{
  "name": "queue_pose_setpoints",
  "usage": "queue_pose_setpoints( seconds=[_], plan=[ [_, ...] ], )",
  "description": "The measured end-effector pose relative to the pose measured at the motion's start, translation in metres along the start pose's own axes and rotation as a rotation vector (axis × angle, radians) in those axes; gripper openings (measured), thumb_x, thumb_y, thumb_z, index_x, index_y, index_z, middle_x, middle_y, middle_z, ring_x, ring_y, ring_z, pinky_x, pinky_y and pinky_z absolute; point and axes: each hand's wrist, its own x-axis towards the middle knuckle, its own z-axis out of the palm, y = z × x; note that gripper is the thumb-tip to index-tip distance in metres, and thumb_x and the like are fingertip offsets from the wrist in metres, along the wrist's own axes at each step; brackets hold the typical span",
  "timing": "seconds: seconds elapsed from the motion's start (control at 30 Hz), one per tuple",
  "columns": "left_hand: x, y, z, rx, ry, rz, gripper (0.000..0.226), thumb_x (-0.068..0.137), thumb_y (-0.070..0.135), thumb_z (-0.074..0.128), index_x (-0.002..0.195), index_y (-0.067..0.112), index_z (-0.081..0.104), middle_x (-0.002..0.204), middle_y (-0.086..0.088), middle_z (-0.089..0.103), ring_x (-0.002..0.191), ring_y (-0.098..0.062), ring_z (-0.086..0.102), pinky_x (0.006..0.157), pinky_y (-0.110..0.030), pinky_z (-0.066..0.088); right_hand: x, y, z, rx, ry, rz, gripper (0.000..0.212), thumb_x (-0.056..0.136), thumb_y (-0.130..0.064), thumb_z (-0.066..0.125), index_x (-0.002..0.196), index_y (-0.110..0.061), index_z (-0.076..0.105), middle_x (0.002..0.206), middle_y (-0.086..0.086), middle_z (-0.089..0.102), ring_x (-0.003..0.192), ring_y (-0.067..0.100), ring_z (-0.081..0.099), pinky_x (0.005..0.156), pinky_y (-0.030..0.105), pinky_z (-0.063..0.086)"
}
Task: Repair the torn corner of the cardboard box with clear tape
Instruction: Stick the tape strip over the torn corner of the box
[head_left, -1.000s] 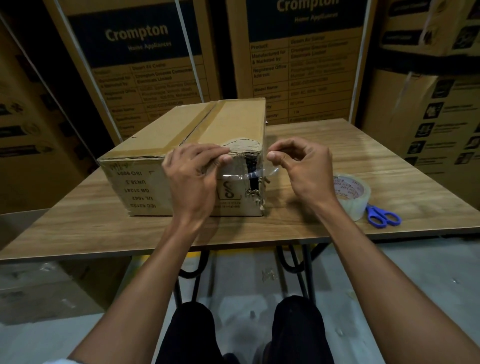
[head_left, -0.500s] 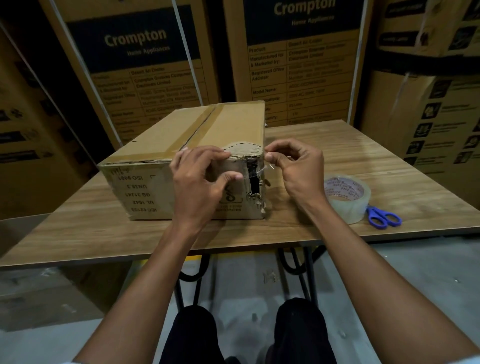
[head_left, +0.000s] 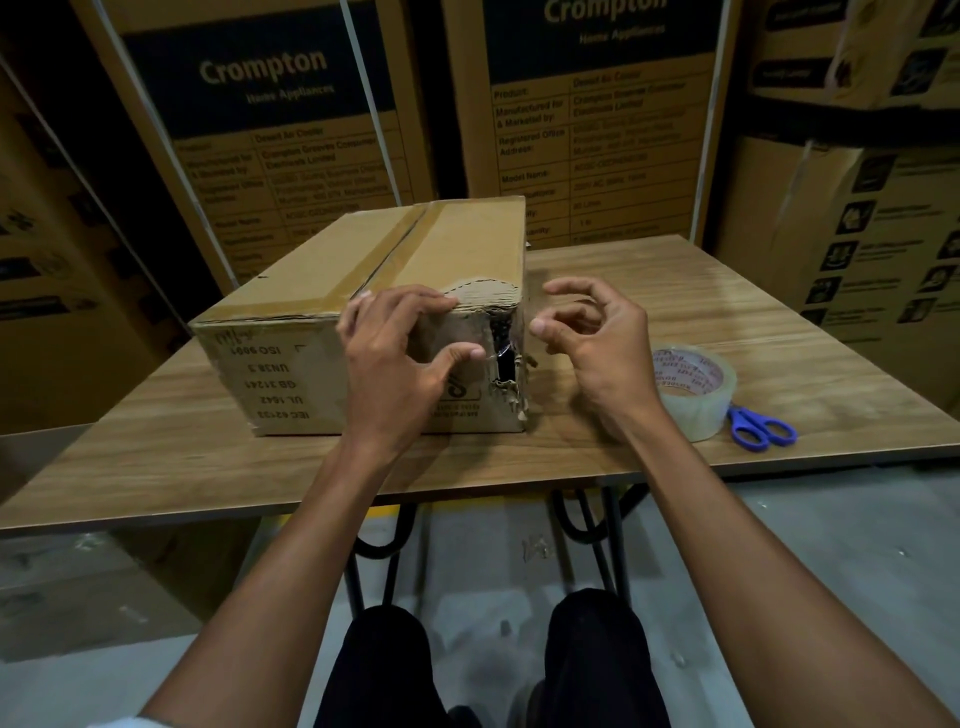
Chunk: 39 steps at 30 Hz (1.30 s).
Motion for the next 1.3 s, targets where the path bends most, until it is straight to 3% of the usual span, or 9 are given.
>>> queue_pose_setpoints(
  seconds=[0.2,0.5,0.57,0.67,0.77,0.87,1.0,1.13,1.3],
  plan=[
    [0.000,0.000,-0.001,0.000,-0.015,0.006,0.054,0.075,0.054,0.078,0.113,0.015,0.073,0.119,0.000,0.071,0.117,-0.015,0.060,0.113,-0.033,0.025,0.007,0.005,0.003,-0.038,0.025,0.004,0.014,0.087,-0.002,0.073,0.096,-0.013,0.075,0.090,0.003,0.076,0.083,0.012,0.071,0.073,0.028,0.058],
    [-0.001,-0.001,-0.002,0.007,-0.034,0.005,0.056,0.076,0.056,0.076,0.116,0.017,0.073,0.119,0.000,0.070,0.118,-0.018,0.060,0.114,-0.029,0.022,0.007,0.012,0.023,-0.127,0.227,0.049,0.009,0.089,-0.016,0.075,0.096,-0.021,0.075,0.090,-0.008,0.074,0.085,0.008,0.070,0.080,0.034,0.062],
    [-0.001,-0.001,-0.002,0.011,-0.034,0.002,0.056,0.075,0.055,0.077,0.116,0.017,0.073,0.119,0.000,0.070,0.117,-0.019,0.061,0.114,-0.028,0.021,0.000,0.012,0.024,-0.118,0.400,0.100,0.011,0.092,-0.019,0.072,0.103,-0.020,0.072,0.094,-0.012,0.070,0.085,-0.002,0.067,0.083,0.027,0.061],
    [-0.002,-0.001,-0.002,0.009,-0.031,0.000,0.054,0.076,0.055,0.077,0.116,0.019,0.073,0.118,0.001,0.069,0.117,-0.019,0.061,0.116,-0.022,0.017,-0.031,0.000,0.024,-0.067,0.567,-0.023,0.021,0.101,-0.021,0.060,0.119,-0.012,0.066,0.108,-0.005,0.067,0.091,-0.012,0.060,0.079,0.008,0.049],
    [-0.003,-0.001,0.000,0.017,-0.023,0.007,0.053,0.076,0.054,0.078,0.116,0.019,0.072,0.116,0.000,0.069,0.116,-0.020,0.060,0.114,-0.030,0.022,-0.079,-0.010,0.040,-0.134,0.465,-0.162,0.040,0.104,-0.028,0.050,0.140,-0.012,0.056,0.137,0.001,0.062,0.124,0.003,0.057,0.102,0.021,0.047],
    [-0.004,0.000,0.000,0.035,-0.008,0.018,0.050,0.077,0.053,0.080,0.115,0.021,0.072,0.115,0.001,0.068,0.114,-0.020,0.060,0.109,-0.039,0.028,-0.107,-0.012,0.065,-0.189,0.163,-0.153,0.061,0.105,-0.041,0.036,0.160,-0.016,0.026,0.166,-0.003,0.030,0.152,0.002,0.025,0.123,0.024,0.024],
    [-0.003,0.001,0.000,0.037,0.008,0.000,0.046,0.077,0.051,0.083,0.110,0.021,0.072,0.110,0.001,0.068,0.111,-0.017,0.059,0.107,-0.046,0.033,-0.097,-0.003,0.083,-0.284,-0.021,-0.072,0.077,0.101,-0.061,0.022,0.163,-0.023,-0.002,0.170,-0.010,-0.004,0.145,-0.017,-0.018,0.128,0.032,-0.003],
    [-0.004,0.003,0.003,0.033,0.015,-0.040,0.041,0.078,0.051,0.083,0.107,0.022,0.073,0.106,0.002,0.066,0.108,-0.016,0.059,0.109,-0.048,0.033,-0.081,-0.003,0.090,-0.274,-0.012,-0.021,0.087,0.095,-0.071,0.014,0.162,-0.018,-0.006,0.169,-0.008,-0.010,0.149,-0.010,-0.017,0.128,0.034,-0.005],
    [-0.003,0.003,0.004,0.029,0.019,-0.032,0.036,0.080,0.042,0.085,0.107,0.021,0.073,0.105,0.001,0.065,0.109,-0.019,0.059,0.108,-0.040,0.028,-0.076,-0.006,0.095,-0.218,0.020,0.028,0.100,0.086,-0.084,0.005,0.162,-0.021,-0.006,0.170,-0.008,-0.009,0.153,-0.002,-0.013,0.127,0.031,-0.007]
  ],
)
